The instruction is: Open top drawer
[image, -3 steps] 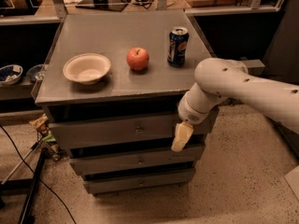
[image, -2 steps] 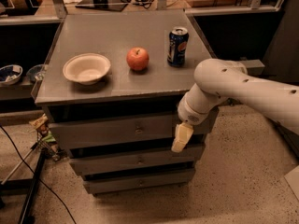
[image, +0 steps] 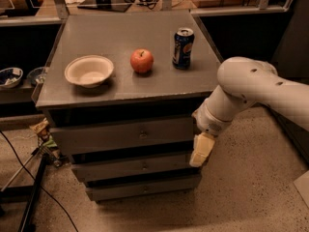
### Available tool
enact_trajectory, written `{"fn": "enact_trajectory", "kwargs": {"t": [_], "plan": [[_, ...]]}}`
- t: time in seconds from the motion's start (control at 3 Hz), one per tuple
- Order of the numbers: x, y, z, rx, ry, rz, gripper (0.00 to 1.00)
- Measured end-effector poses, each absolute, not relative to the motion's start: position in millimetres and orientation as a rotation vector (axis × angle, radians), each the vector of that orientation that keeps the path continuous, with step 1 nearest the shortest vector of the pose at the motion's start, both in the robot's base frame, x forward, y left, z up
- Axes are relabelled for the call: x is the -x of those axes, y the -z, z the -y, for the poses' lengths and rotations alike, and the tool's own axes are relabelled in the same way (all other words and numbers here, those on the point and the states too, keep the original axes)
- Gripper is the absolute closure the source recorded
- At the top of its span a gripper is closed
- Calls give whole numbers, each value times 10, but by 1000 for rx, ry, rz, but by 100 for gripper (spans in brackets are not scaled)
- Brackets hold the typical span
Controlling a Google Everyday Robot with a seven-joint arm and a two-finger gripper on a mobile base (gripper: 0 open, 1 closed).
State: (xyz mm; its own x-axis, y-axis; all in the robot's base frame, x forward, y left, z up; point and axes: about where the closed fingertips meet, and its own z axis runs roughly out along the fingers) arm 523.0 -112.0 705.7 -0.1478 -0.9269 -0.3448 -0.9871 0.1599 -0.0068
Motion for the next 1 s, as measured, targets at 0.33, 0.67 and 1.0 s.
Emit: {"fn": "enact_trajectory", "kwargs": {"t": [0.33,0.67,1.0], "plan": [[-5026,-7297,1198,1800,-319,-2190,0],[-5098,-7257,1167,1809,-300,-2173,0],[-5286,-7168,1081,1813,-255,-2164,0]]}}
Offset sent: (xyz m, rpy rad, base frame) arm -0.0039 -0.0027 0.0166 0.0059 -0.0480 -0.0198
